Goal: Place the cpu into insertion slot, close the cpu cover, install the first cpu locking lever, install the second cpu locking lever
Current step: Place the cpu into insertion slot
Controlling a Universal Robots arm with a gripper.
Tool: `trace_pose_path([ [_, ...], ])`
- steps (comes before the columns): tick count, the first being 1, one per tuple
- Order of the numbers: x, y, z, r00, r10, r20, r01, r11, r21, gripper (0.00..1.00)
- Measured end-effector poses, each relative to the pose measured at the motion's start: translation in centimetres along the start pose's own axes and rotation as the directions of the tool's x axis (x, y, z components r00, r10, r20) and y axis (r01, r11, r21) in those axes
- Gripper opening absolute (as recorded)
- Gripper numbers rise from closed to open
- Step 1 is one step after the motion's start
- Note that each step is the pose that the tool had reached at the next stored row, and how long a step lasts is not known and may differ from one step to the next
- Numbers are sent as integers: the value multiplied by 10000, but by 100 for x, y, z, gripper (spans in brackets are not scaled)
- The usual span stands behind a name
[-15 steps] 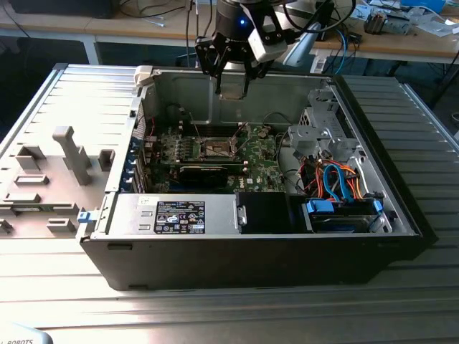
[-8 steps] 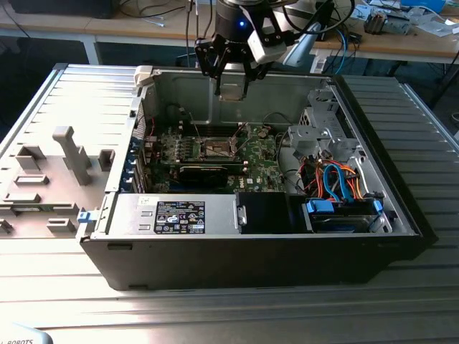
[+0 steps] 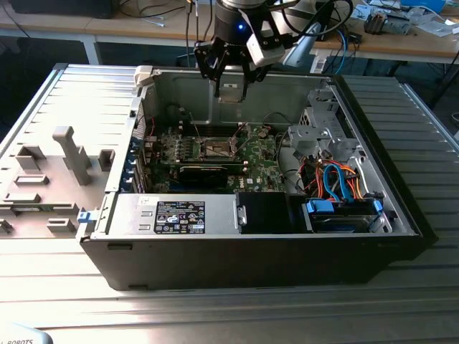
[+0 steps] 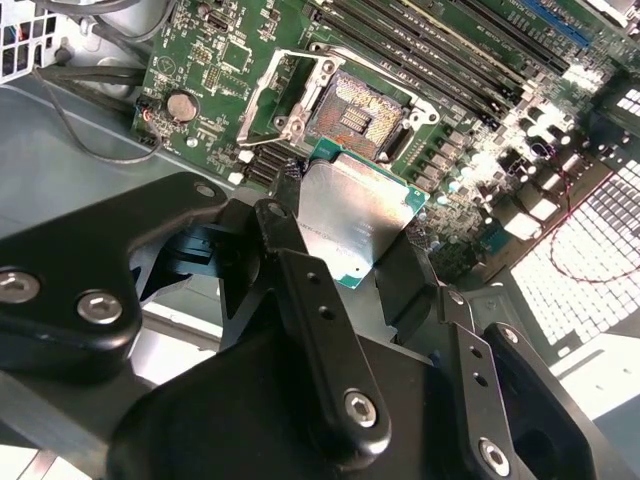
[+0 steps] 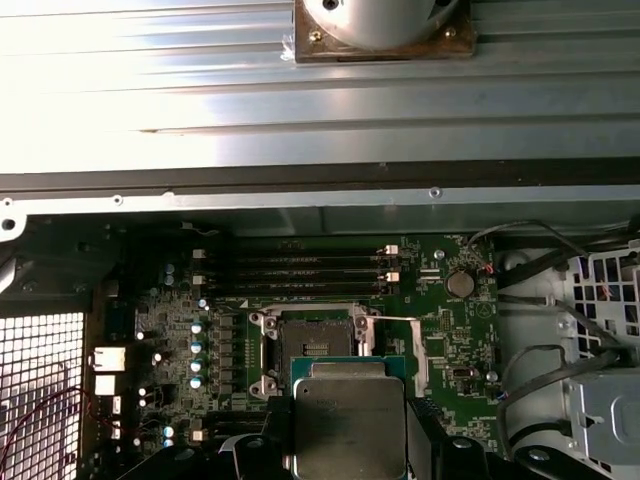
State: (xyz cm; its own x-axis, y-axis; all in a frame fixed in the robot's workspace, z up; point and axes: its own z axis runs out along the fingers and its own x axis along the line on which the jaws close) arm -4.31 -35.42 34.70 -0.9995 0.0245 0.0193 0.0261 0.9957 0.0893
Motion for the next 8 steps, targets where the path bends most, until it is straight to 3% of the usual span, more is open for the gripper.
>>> trace_pose_path([
  [8, 6, -3, 33, 10000, 0, 0, 0, 10000, 0, 54],
])
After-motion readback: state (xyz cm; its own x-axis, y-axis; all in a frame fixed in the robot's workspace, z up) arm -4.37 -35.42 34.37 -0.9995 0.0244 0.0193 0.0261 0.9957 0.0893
